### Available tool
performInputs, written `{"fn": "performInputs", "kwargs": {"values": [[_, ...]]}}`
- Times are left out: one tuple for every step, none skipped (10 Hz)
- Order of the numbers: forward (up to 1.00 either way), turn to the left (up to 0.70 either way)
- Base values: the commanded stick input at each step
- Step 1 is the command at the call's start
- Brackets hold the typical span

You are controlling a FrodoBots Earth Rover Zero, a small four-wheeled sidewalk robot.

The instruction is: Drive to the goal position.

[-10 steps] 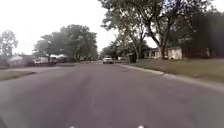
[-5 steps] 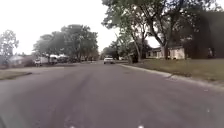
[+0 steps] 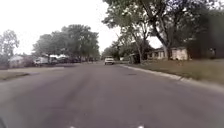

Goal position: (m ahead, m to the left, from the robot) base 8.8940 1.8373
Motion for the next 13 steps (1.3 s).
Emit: {"fn": "performInputs", "kwargs": {"values": [[1.0, 0.0], [1.0, 0.02], [1.0, 0.12], [1.0, 0.26], [1.0, 0.38], [1.0, 0.31], [1.0, 0.25], [1.0, 0.18], [1.0, 0.12], [1.0, 0.05], [1.0, 0.0], [1.0, 0.0], [1.0, 0.0]]}}
